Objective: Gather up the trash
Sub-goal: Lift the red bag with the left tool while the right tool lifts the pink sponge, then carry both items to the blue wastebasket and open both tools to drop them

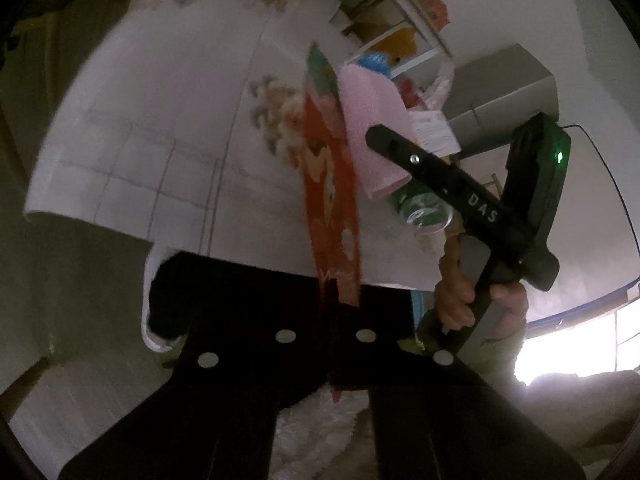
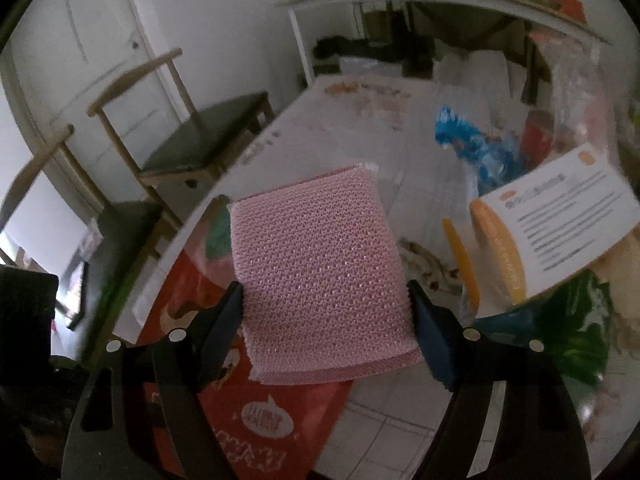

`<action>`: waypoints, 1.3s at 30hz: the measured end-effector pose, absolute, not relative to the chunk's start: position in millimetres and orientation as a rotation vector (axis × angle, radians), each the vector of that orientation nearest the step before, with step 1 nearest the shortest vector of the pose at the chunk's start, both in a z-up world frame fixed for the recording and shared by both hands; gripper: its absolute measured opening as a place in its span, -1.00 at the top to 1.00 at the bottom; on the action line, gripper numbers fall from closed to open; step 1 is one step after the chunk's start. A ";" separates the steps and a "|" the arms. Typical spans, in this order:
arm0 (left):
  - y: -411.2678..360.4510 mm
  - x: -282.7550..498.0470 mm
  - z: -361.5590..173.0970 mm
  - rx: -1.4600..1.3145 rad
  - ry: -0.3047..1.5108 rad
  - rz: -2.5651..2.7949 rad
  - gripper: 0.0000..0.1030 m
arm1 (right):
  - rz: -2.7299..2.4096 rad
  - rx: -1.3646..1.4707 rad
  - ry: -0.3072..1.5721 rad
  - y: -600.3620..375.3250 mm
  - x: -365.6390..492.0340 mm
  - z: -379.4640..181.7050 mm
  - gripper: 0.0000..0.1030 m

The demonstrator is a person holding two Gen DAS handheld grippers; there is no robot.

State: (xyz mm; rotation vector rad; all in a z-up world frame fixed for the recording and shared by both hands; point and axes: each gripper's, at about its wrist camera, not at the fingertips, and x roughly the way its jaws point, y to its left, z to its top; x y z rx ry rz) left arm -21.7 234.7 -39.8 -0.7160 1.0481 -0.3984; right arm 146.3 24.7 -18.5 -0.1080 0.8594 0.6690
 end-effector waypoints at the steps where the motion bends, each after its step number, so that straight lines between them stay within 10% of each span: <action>1: 234.6 -22.5 -34.3 -0.708 1.035 -0.396 0.99 | 0.676 -0.099 0.851 22.9 144.4 -14.8 -0.46; 24: 63.0 50.1 123.5 -0.299 0.770 -0.842 0.99 | 0.276 0.446 0.480 -280.0 79.9 86.9 -0.46; 39: -309.1 161.1 30.9 0.111 1.157 -1.039 0.99 | -0.260 1.218 0.624 -543.5 27.2 -108.9 -0.47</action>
